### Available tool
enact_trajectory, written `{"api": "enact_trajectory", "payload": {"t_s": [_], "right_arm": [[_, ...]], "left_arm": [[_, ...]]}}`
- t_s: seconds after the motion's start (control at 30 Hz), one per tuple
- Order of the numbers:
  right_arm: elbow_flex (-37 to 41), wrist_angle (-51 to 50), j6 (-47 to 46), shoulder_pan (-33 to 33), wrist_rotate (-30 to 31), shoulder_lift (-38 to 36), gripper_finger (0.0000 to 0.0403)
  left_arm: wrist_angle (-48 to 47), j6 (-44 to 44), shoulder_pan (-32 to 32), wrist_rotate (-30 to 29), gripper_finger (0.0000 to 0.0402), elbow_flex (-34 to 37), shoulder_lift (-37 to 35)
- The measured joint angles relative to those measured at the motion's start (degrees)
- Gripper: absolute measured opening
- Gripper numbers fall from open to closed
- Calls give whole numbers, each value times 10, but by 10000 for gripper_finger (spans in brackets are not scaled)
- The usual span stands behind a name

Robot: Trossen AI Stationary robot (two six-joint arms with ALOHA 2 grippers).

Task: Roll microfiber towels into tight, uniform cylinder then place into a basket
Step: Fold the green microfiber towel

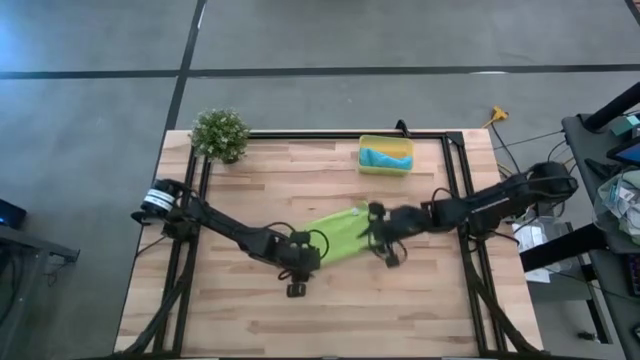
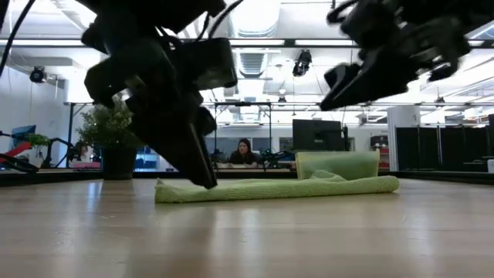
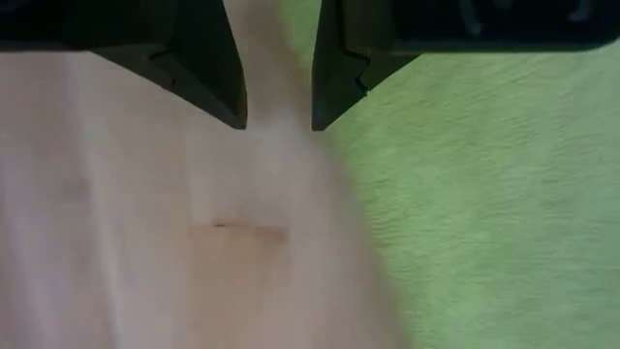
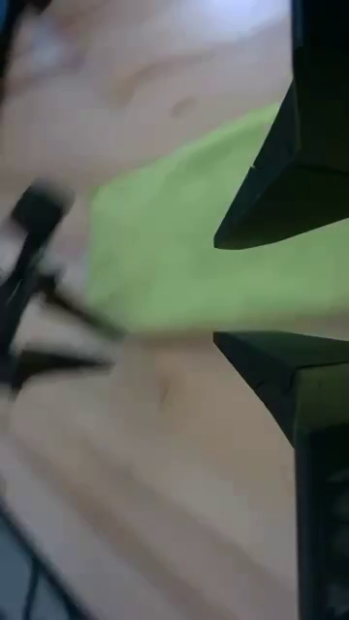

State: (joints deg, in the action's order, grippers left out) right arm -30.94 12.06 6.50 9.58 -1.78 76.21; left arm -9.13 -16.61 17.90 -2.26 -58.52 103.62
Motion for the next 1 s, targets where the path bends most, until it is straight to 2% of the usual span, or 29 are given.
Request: {"api": "enact_trajectory", "payload": {"t_s": [0.13,0.33,0.4,0.5,0.6,0.7,0.77,0.83,1.0], "right_arm": [[0,7,19,57,4,30,142],[-5,9,2,88,15,104,135],[-6,25,8,86,79,131,130],[-7,59,-3,83,217,168,119],[-7,85,-7,82,259,191,107],[-9,118,-30,81,258,209,92],[-10,114,-39,76,258,220,81],[-14,113,-50,71,258,239,68],[-15,134,-81,63,265,280,42]], "left_arm": [[51,-36,0,31,102,0,15],[6,-24,0,37,102,-8,19],[-39,2,0,37,102,-14,8],[-97,55,-1,30,102,-20,-24],[-106,67,-2,-62,102,-18,-61],[-90,66,-1,-191,102,-8,-92],[-67,65,-1,-253,102,-1,-99],[-63,61,-4,-281,102,10,-100],[-28,7,-24,-283,102,23,-69]]}}
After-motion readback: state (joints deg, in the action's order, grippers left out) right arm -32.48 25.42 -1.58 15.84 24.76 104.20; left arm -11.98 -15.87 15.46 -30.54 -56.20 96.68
